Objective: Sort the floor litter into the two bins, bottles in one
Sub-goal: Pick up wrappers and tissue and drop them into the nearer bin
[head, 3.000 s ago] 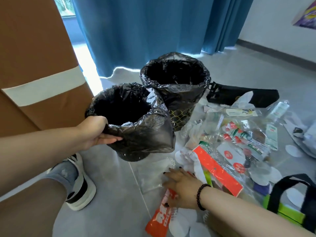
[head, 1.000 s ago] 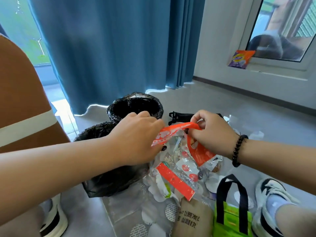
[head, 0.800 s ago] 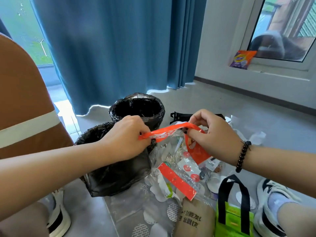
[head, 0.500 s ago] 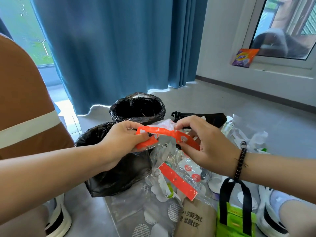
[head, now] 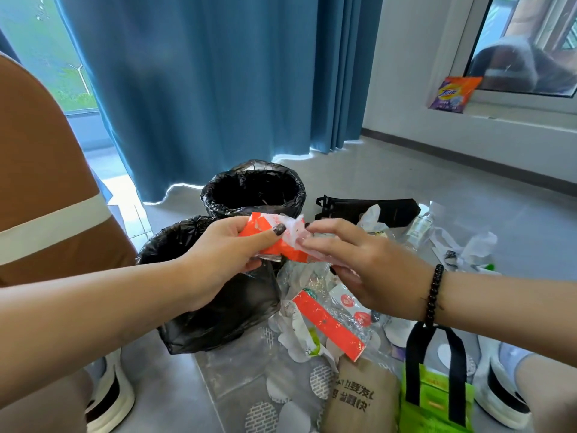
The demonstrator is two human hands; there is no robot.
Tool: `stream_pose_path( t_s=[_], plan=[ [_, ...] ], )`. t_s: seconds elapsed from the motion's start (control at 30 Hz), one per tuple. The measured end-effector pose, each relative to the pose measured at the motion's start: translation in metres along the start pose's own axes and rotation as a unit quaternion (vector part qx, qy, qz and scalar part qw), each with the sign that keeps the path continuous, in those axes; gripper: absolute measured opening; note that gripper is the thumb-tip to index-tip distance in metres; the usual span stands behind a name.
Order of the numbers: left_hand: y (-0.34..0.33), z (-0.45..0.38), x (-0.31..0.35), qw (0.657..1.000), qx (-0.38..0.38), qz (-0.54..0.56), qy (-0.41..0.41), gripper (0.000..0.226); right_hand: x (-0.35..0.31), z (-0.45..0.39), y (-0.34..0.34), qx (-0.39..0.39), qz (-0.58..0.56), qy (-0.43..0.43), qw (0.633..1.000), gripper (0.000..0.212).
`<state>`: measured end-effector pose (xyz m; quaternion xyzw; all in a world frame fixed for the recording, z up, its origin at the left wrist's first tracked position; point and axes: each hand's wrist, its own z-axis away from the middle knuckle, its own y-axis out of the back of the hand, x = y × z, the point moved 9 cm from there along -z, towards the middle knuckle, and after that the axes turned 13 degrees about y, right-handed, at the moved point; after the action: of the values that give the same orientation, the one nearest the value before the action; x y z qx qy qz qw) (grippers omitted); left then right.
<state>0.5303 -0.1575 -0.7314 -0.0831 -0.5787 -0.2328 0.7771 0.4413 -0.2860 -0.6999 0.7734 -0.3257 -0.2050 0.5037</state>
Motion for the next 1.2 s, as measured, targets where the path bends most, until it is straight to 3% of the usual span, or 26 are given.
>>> stream_pose_path(
  t_s=[0.1,0.2,0.3,0.4,0.47,0.53,0.63,0.77,0.97,1.07,1.2],
  plan=[
    [0.024,-0.01,0.001,0.996,0.084,-0.017,-0.023,0.011,-0.002,0.002,-0.014,-0.035,-0.017,0.006,0.999,0.065],
    [0.07,-0.024,0.011,0.974,0.208,-0.065,-0.057,0.013,0.008,0.01,-0.03,-0.066,-0.03,-0.049,0.996,0.07],
    [0.112,-0.036,0.031,0.929,0.302,-0.184,-0.109,0.011,0.011,0.019,-0.046,-0.105,-0.033,-0.081,0.991,0.071],
    [0.132,-0.049,0.037,0.866,0.334,-0.345,-0.137,0.007,0.013,0.025,-0.061,-0.149,-0.035,-0.1,0.983,0.072],
    [0.142,-0.061,0.031,0.834,0.361,-0.396,-0.132,0.012,0.018,0.033,-0.069,-0.191,-0.035,-0.13,0.972,0.072],
    [0.156,-0.074,0.021,0.821,0.401,-0.39,-0.114,0.02,0.028,0.041,-0.079,-0.227,-0.029,-0.155,0.961,0.07],
    [0.178,-0.087,0.005,0.831,0.442,-0.327,-0.086,0.025,0.041,0.052,-0.098,-0.269,-0.027,-0.169,0.948,0.067],
    [0.202,-0.089,-0.002,0.808,0.481,-0.332,-0.073,0.027,0.064,0.071,-0.134,-0.334,-0.043,-0.2,0.92,0.058],
    [0.174,-0.091,-0.023,0.788,0.382,-0.474,-0.095,0.025,0.105,0.073,-0.173,-0.38,-0.054,-0.25,0.889,0.046],
    [0.147,-0.097,-0.062,0.818,0.283,-0.497,-0.066,0.034,0.11,0.07,-0.188,-0.399,-0.053,-0.25,0.881,0.055],
    [0.138,-0.118,-0.093,0.854,0.179,-0.485,0.056,0.059,0.102,0.072,-0.192,-0.437,-0.046,-0.228,0.869,0.057]
  ],
)
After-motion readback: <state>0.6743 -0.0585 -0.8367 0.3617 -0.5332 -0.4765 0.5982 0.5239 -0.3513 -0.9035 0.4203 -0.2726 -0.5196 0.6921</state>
